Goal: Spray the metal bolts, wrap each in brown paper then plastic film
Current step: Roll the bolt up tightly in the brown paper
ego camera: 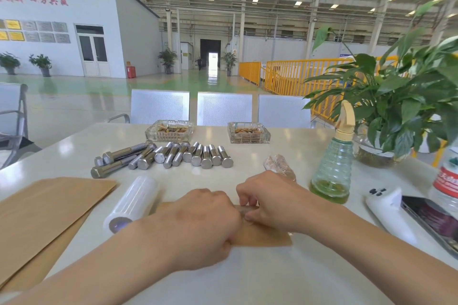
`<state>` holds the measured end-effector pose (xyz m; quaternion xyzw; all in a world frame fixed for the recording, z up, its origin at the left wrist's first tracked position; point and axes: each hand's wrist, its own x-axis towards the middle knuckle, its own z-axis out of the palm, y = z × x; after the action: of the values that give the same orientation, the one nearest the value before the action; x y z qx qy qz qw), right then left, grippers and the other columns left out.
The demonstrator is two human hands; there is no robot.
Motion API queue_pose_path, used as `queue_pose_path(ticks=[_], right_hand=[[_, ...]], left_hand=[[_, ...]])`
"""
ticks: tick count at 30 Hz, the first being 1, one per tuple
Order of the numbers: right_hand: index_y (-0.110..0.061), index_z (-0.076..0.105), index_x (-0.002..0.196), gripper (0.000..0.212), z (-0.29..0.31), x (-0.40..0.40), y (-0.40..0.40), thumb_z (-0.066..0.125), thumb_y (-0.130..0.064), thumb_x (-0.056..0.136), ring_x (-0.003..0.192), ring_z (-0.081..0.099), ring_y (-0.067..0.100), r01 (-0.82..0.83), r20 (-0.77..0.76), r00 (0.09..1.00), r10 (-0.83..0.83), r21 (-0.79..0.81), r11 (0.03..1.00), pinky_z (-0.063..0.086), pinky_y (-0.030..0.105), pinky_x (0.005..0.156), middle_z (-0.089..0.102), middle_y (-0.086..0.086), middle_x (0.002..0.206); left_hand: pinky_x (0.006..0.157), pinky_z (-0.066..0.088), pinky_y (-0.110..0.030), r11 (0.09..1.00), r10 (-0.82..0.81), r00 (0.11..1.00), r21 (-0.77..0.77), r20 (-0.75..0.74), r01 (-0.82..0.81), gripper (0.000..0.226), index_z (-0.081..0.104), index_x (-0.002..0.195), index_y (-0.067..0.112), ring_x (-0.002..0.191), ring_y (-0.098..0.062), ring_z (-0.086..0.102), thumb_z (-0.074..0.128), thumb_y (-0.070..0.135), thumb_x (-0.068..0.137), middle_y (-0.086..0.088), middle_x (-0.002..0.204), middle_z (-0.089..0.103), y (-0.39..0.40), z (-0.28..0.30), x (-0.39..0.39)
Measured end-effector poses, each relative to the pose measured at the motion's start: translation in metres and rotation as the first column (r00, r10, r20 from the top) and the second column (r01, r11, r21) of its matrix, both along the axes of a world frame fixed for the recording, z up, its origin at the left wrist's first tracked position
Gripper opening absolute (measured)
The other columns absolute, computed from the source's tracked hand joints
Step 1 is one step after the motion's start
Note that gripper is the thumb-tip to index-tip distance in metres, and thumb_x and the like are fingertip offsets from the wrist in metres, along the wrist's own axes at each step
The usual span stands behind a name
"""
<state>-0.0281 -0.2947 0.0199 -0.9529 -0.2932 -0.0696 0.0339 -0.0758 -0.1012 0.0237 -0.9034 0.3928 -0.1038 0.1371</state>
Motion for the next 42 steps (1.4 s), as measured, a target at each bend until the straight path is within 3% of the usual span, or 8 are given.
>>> queue_pose_path(ticks=[7,12,18,29,32,36,39,42], right_hand=[[-0.033,0.063,0.092,0.017,-0.001,0.005,0.001,0.074,-0.034,0.08,0.093,0.058,0.016,0.051,-0.039,0.998,-0.05,0.032,0.998,0.049,0.033,0.071,0.063,-0.013,0.088],[-0.033,0.066,0.089,0.016,0.0,0.005,0.003,0.077,-0.033,0.079,0.09,0.057,0.014,0.076,-0.034,0.997,-0.074,0.064,0.995,0.046,0.03,0.067,0.056,-0.016,0.078],[-0.034,0.064,0.081,0.012,0.01,0.001,0.007,0.076,-0.035,0.084,0.093,0.06,0.014,0.105,-0.09,0.991,-0.1,0.063,0.992,0.041,0.027,0.066,0.067,-0.012,0.084],[-0.03,0.077,0.088,0.01,0.021,-0.004,0.005,0.069,-0.035,0.089,0.083,0.061,0.002,0.169,-0.169,0.974,-0.153,0.082,0.982,0.054,0.025,0.078,0.07,-0.015,0.076],[-0.019,0.061,0.065,0.044,0.026,-0.002,0.004,0.053,-0.049,0.096,0.068,0.049,0.012,0.204,-0.197,0.963,-0.185,0.085,0.975,0.054,0.042,0.079,0.05,-0.005,0.061],[-0.018,0.047,0.063,0.061,0.032,-0.007,-0.004,0.045,-0.073,0.091,0.061,0.04,0.013,0.213,-0.278,0.945,-0.175,0.113,0.971,0.036,0.035,0.063,0.039,-0.007,0.057],[-0.03,0.064,0.073,0.024,0.034,-0.012,-0.008,0.061,-0.047,0.09,0.082,0.051,0.011,0.177,-0.293,0.944,-0.15,0.067,0.982,0.048,0.036,0.075,0.056,-0.011,0.069],[-0.034,0.06,0.068,0.026,0.032,-0.011,-0.006,0.058,-0.027,0.093,0.095,0.045,0.015,0.185,-0.252,0.954,-0.164,0.065,0.981,0.043,0.045,0.099,0.055,-0.011,0.075]], left_hand=[[0.066,0.036,-0.031,0.973,0.08,0.974,-0.195,-0.211,-0.122,0.01,0.052,0.092,0.029,0.08,-0.02,0.051,0.05,0.038,0.086,0.009,0.092,0.058,0.011,-0.001,0.004],[0.05,0.023,-0.028,0.961,0.097,0.987,-0.246,-0.129,-0.127,0.01,0.035,0.09,0.033,0.065,-0.02,0.043,0.044,0.035,0.095,0.008,0.077,0.047,0.013,-0.004,0.008],[0.07,0.047,-0.021,0.905,0.055,0.963,-0.394,-0.263,-0.16,0.021,0.062,0.108,0.034,0.079,-0.004,0.058,0.057,0.022,0.092,0.015,0.088,0.067,0.019,-0.004,0.02],[0.074,0.055,-0.03,0.744,0.079,0.932,-0.602,-0.354,-0.292,0.013,0.073,0.085,0.037,0.08,-0.003,0.065,0.066,0.027,0.089,0.015,0.079,0.071,0.028,-0.002,0.034],[0.067,0.052,-0.026,0.73,0.092,0.932,-0.613,-0.351,-0.303,0.014,0.072,0.084,0.038,0.076,-0.001,0.064,0.065,0.027,0.089,0.019,0.076,0.07,0.027,-0.002,0.038],[0.056,0.037,-0.015,0.718,0.103,0.933,-0.623,-0.344,-0.309,0.015,0.07,0.08,0.039,0.069,0.004,0.06,0.064,0.028,0.089,0.027,0.074,0.066,0.027,-0.006,0.042],[0.06,0.043,-0.019,0.71,0.121,0.929,-0.623,-0.349,-0.327,0.014,0.071,0.08,0.036,0.072,0.003,0.061,0.065,0.026,0.089,0.024,0.075,0.068,0.026,-0.004,0.045],[0.075,0.054,-0.029,0.718,0.116,0.92,-0.609,-0.374,-0.338,0.014,0.072,0.079,0.034,0.078,-0.001,0.065,0.066,0.025,0.089,0.015,0.078,0.071,0.027,-0.001,0.046]])
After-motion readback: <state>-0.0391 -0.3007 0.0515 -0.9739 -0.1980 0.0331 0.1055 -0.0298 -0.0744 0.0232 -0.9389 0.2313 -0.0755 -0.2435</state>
